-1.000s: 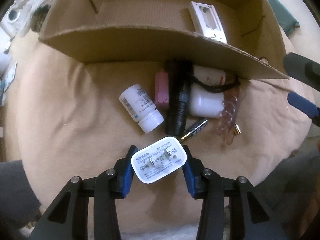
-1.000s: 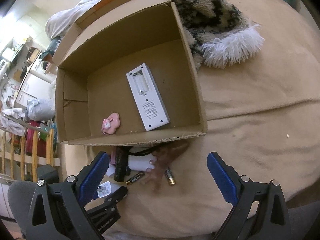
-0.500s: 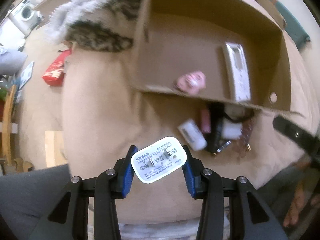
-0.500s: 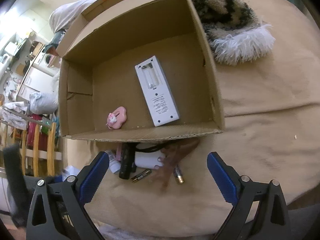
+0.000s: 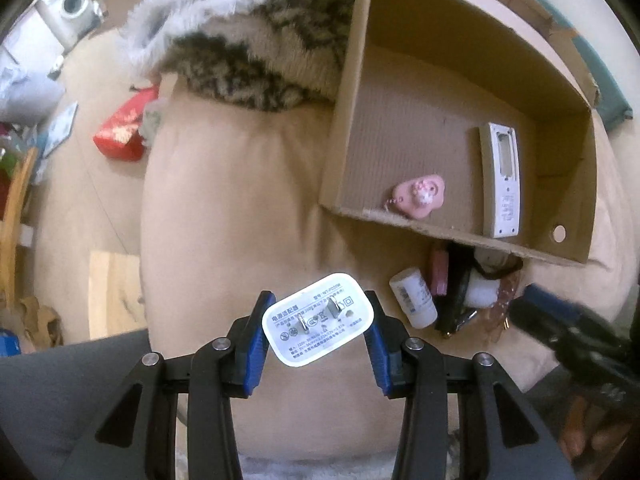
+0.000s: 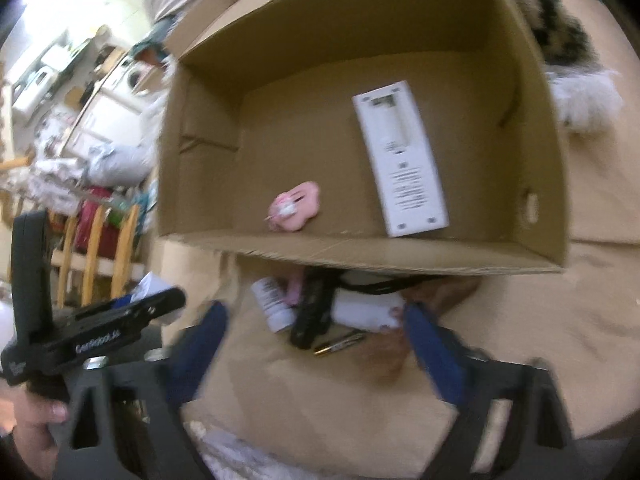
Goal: Organize rigid objects
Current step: 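Grasp the white pill bottle with the right tool while the left tool holds the adapter, then carry the adapter into the box and release it with the left tool while the right tool places the bottle, then withdraw both open tools from the box toward the remaining pile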
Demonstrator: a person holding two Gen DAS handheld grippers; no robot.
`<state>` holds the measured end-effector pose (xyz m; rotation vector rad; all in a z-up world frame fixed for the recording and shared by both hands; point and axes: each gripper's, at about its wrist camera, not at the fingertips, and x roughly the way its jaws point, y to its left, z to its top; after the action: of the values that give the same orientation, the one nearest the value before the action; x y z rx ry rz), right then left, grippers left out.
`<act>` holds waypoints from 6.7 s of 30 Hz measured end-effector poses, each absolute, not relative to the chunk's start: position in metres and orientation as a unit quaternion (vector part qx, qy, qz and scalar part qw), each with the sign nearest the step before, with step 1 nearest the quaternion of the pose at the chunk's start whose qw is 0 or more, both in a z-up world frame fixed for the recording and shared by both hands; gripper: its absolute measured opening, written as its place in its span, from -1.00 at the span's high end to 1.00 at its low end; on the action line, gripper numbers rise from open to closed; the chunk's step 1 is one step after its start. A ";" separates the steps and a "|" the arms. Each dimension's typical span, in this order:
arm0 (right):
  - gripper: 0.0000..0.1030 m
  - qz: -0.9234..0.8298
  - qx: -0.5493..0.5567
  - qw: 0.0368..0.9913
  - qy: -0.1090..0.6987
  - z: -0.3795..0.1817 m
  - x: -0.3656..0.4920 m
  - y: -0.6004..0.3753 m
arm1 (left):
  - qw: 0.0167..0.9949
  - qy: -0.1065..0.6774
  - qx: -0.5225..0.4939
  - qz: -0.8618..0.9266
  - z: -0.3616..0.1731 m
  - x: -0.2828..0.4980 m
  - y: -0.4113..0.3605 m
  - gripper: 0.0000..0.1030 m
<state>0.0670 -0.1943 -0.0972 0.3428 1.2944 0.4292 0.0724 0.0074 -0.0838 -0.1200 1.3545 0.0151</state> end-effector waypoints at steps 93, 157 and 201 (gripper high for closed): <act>0.44 0.141 0.122 0.815 0.548 -0.078 0.162 -0.214 | 0.828 0.559 0.007 -0.038 -0.081 0.164 -0.060 0.23; -0.59 0.176 0.155 0.856 0.461 -0.017 0.117 -0.229 | 0.853 0.521 -0.010 -0.026 -0.027 0.126 -0.045 -0.32; -0.59 0.103 0.179 0.751 0.628 -0.109 0.068 -0.261 | 0.746 0.664 -0.006 -0.057 -0.160 0.107 -0.078 0.10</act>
<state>0.0684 -0.2606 -0.1093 0.3901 1.3718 0.2241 0.1072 -0.0781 -0.1603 -0.0139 1.4536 -0.1237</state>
